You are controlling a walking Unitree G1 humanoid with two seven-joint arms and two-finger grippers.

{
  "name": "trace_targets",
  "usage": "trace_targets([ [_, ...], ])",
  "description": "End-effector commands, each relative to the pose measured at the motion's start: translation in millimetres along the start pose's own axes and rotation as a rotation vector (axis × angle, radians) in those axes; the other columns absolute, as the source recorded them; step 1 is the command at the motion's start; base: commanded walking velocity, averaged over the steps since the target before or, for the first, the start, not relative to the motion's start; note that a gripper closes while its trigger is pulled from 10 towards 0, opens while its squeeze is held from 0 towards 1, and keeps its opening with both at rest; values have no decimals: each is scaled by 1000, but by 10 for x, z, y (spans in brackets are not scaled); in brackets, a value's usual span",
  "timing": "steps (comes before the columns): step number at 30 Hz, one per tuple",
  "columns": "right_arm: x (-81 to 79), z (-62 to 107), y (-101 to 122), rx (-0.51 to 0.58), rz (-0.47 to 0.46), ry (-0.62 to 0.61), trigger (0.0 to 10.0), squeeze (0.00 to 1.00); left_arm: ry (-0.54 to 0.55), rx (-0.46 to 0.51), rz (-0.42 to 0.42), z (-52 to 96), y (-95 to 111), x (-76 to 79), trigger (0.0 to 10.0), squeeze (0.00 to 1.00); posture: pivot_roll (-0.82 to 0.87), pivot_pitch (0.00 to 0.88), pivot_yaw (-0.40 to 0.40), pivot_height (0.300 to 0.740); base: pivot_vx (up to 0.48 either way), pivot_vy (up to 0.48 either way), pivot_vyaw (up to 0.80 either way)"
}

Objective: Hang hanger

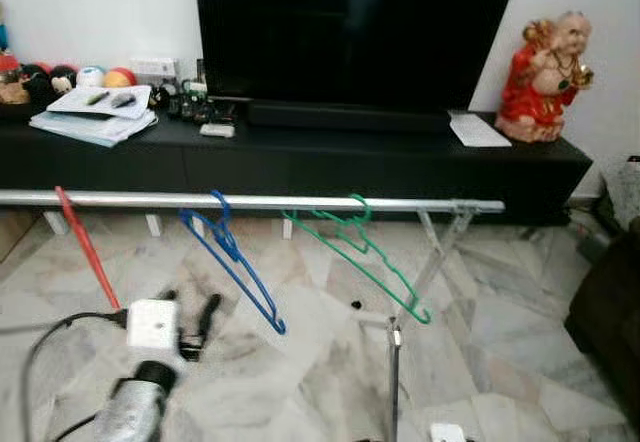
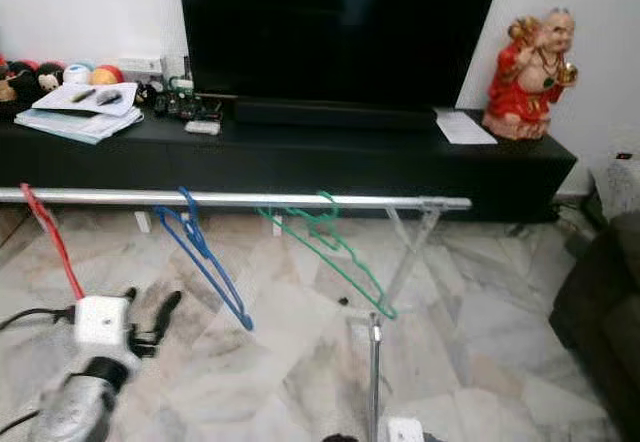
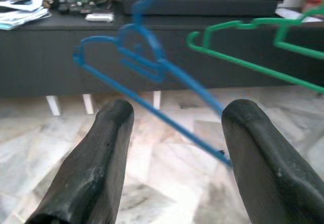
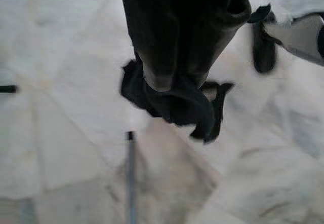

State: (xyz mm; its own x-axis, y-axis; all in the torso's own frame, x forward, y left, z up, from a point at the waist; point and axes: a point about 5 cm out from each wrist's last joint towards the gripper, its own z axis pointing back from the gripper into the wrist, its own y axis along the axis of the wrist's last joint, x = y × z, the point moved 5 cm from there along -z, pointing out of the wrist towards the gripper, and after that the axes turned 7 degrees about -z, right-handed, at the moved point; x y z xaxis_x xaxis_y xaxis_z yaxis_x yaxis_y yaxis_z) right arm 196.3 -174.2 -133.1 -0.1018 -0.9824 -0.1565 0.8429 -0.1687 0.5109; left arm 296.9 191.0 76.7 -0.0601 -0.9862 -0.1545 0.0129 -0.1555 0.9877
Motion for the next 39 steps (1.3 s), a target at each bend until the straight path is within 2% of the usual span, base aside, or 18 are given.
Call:
trace_targets([
  [1,-53,-18,127,32,12,14,10000,0,12,6,-24,-13,36,-60,10000,0,179,25,-76,740,0,-409,0],
  [13,-60,-19,139,25,68,26,10000,0,15,0,-27,-14,38,-70,10000,0,178,29,-76,740,0,-399,0],
  [27,-33,-17,163,32,114,12,10000,0,49,-2,-6,4,22,-114,10000,0,186,11,-88,740,0,0,0],
  [34,-46,-17,152,29,108,21,10000,0,42,-3,-18,-14,19,-92,10000,0,185,0,-89,740,35,0,753],
  [39,-46,-17,136,17,117,25,10000,0,36,-4,-19,-15,12,-67,10000,0,185,0,-90,740,259,0,0],
])
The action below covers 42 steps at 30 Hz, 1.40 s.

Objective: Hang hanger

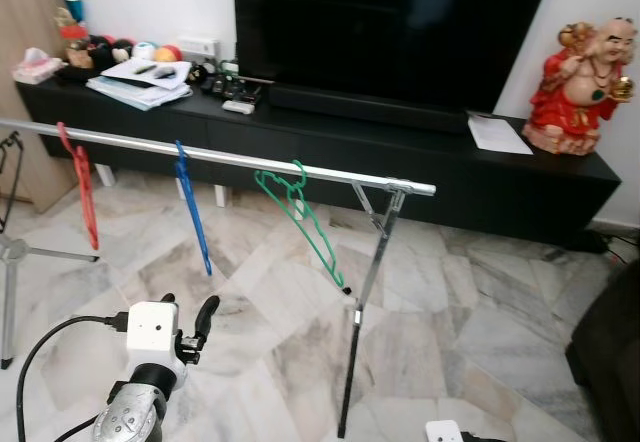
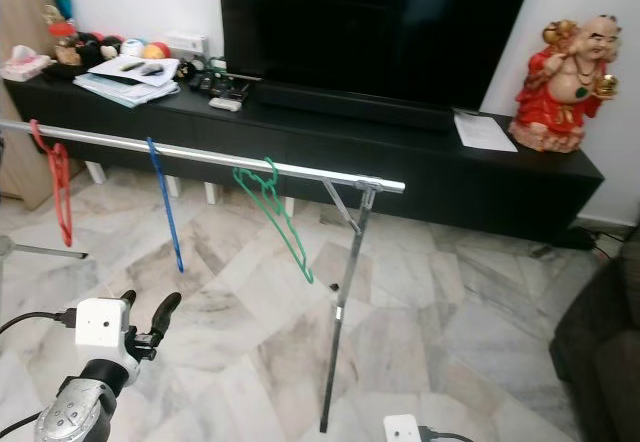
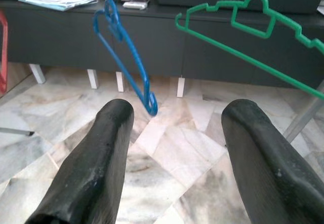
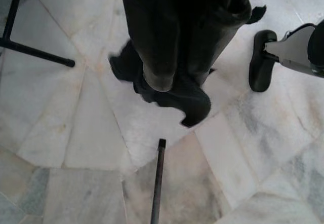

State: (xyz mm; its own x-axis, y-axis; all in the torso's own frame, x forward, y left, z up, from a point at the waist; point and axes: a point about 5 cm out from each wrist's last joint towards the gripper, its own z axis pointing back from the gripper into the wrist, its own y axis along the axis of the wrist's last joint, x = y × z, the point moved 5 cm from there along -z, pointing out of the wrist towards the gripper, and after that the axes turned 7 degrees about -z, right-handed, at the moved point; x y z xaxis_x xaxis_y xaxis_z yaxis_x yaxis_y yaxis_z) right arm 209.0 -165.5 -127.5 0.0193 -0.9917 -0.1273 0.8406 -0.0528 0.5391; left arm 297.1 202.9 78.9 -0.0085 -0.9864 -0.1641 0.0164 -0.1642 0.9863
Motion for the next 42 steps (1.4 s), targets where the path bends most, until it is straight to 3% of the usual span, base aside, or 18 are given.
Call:
trace_targets([
  [1,62,12,5,3,-2,-14,10000,0,-18,0,-11,-14,7,60,10000,0,186,0,-90,740,266,0,0],
  [13,93,15,9,11,36,-42,10000,0,-32,-2,-8,-9,-4,103,10000,0,187,0,-86,740,286,0,0],
  [26,90,17,9,21,43,-45,10000,0,-51,-3,-3,-15,-2,155,10000,0,183,0,-83,740,311,0,775],
  [42,99,15,71,37,51,-42,10000,0,-20,14,4,-11,35,125,10000,0,188,1,-99,740,205,0,98],
])
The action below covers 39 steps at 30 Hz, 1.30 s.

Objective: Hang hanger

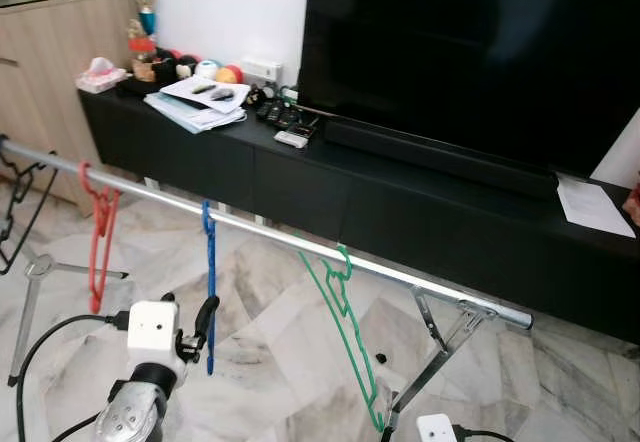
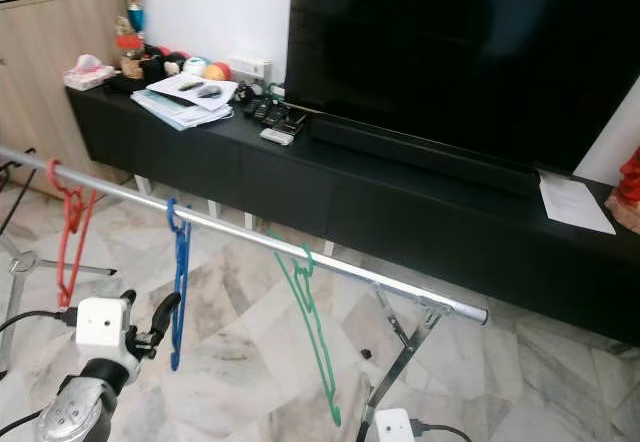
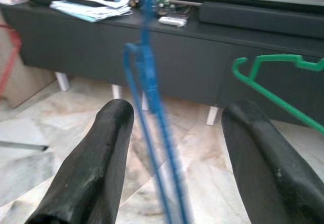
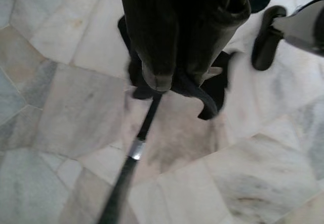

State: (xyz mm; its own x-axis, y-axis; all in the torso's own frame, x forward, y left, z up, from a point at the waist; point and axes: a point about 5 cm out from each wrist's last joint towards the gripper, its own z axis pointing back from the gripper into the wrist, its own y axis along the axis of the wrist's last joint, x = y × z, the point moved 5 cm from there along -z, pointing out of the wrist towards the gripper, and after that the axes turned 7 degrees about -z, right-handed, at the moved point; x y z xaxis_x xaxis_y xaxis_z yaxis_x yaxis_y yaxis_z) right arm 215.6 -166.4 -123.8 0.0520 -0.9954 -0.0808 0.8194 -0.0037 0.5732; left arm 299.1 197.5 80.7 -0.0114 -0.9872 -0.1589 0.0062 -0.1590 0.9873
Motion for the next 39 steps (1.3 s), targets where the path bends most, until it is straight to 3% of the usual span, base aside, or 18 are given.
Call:
trace_targets([
  [1,93,18,-7,3,-4,-21,10000,0,-16,6,0,9,12,74,10000,0,188,1,-99,740,0,0,531],
  [3,94,18,-6,3,-11,-20,10000,0,-13,13,-2,17,32,67,10000,0,187,6,-100,740,0,0,0],
  [9,83,14,0,5,-17,-20,10000,0,-24,10,-133,-13,116,60,10000,0,183,18,-98,740,0,0,0],
  [14,86,16,-6,3,-18,-20,10000,0,55,-46,-203,-67,113,-59,10000,0,183,24,-102,740,0,0,0],
  [15,95,17,-8,0,-12,-20,10000,0,74,-35,-181,-102,167,-82,10000,1000,183,27,-111,740,0,0,0],
  [20,107,19,-3,-3,-2,-19,10000,0,84,-22,-169,-212,301,-98,10000,1000,182,31,-120,740,0,0,0],
  [22,110,18,6,-3,7,-18,10000,0,91,-43,-152,-358,362,-144,10000,1000,179,30,-123,740,0,0,0],
  [37,86,10,32,-2,27,-6,10000,0,66,-171,-119,-940,408,-152,10000,1000,165,31,-126,740,0,0,0],
  [39,88,11,37,3,27,-8,10000,0,66,-173,-105,-1029,431,-108,10000,0,161,33,-126,740,0,0,0],
])
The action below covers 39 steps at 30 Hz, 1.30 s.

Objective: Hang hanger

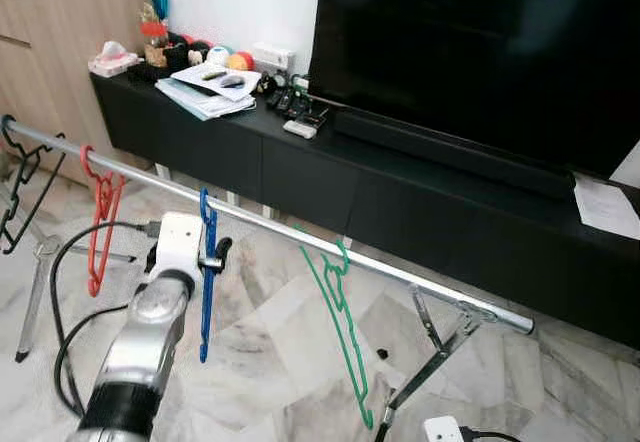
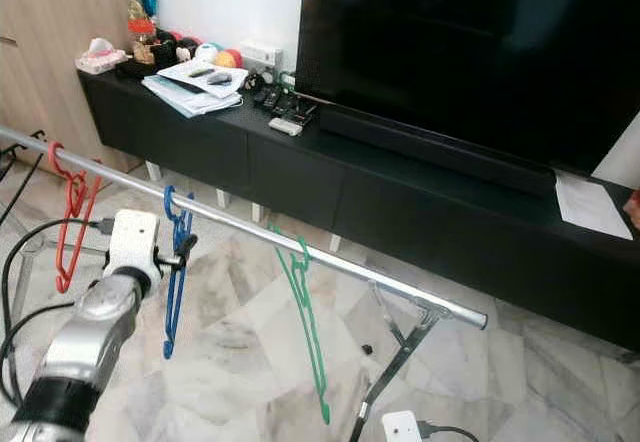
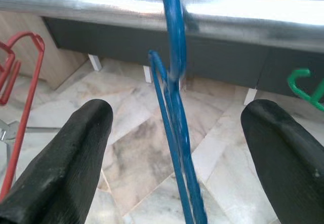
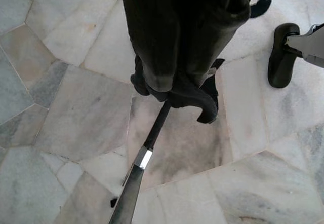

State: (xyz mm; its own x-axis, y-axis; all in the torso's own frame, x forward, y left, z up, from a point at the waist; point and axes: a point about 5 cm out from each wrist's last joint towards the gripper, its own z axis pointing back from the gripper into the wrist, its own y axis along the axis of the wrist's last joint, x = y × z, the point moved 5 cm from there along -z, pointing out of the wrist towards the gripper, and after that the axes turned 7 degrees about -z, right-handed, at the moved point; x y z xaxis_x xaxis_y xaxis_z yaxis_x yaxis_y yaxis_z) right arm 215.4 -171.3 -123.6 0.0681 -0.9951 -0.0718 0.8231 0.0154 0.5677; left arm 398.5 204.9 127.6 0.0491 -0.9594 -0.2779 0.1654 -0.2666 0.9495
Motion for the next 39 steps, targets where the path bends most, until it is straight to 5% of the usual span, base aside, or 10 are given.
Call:
trace_targets([
  [1,42,3,38,13,7,-11,10000,0,-13,-15,16,-53,-5,76,10000,0,161,33,-126,740,0,0,0],
  [6,43,3,42,12,9,-12,10000,0,-29,-44,44,-141,-36,187,10000,0,139,34,-125,740,0,0,0],
  [27,80,5,74,15,27,-15,10000,0,90,-136,134,-268,-249,120,10000,0,116,21,-139,740,0,0,0],
  [28,79,5,76,15,26,-15,10000,0,93,-138,130,-272,-255,110,4392,0,115,22,-139,740,0,0,0],
  [29,79,5,76,15,26,-15,10000,0,93,-138,130,-272,-255,110,4392,0,115,22,-139,740,0,0,0],
  [30,76,4,77,16,25,-14,10000,0,100,-142,135,-276,-264,95,0,0,113,21,-139,740,0,0,0],
  [39,51,-2,86,18,21,-10,10000,0,109,-148,126,-294,-269,73,39,0,114,20,-134,740,0,0,0],
])
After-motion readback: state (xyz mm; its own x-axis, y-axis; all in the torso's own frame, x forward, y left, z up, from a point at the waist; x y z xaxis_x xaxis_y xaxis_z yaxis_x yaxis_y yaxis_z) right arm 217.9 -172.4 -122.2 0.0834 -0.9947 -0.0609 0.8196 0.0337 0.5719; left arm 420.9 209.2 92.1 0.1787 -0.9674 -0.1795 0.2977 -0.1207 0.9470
